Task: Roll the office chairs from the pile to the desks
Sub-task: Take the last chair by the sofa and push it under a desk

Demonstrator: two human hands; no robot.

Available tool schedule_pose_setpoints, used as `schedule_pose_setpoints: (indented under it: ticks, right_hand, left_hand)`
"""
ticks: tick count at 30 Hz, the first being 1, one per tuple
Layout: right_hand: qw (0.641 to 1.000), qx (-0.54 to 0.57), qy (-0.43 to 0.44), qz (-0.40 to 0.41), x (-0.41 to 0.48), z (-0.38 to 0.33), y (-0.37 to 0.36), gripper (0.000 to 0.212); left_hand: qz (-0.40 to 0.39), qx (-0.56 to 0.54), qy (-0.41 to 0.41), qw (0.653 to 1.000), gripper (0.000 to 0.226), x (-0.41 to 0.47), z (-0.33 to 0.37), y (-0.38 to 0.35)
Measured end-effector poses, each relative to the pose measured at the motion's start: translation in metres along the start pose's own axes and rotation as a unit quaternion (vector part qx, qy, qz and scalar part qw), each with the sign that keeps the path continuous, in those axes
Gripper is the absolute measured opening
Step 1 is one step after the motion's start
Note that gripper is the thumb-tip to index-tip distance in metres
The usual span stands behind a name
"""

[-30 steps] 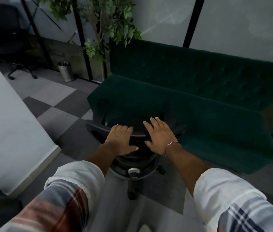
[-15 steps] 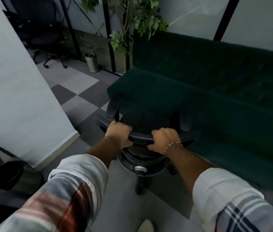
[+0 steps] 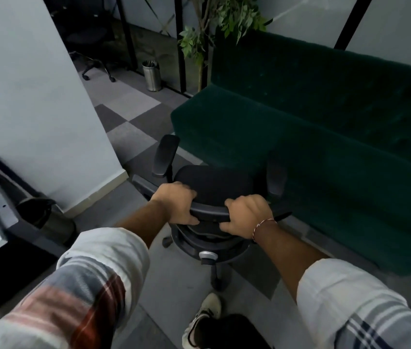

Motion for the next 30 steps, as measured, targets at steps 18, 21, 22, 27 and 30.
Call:
schedule_pose_setpoints:
  ticks: [18,21,22,27,30]
  right_hand:
    - [0.997,-0.011,0.072,0.022,-0.15,-0.051,-0.018,0.035]
    - [0.996,-0.009,0.09,0.02,-0.175,-0.058,-0.02,0.033]
    - [0.995,-0.007,0.095,0.019,-0.184,-0.062,-0.021,0.033]
    - [0.99,-0.001,0.137,0.022,-0.229,-0.093,-0.027,0.033]
    - [0.986,-0.007,0.166,0.032,-0.263,-0.122,-0.028,0.035]
  left_hand:
    - [0.01,0.025,0.067,0.997,0.058,-0.154,0.097,-0.032]
    - [0.008,0.01,0.09,0.996,0.056,-0.18,0.116,-0.038]
    - [0.01,0.011,0.095,0.995,0.057,-0.19,0.122,-0.039]
    - [0.01,0.025,0.128,0.991,0.06,-0.248,0.142,-0.053]
    - [0.008,0.03,0.15,0.988,0.063,-0.29,0.152,-0.065]
Point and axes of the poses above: each hand's wrist, its own x-axis towards the middle knuckle, its own y-axis out of the back of the hand, z = x × y, the point moved 8 cm from there along x, towards the middle knuckle, and after that the axes turned 5 degrees about x, right-handed, at the moved point
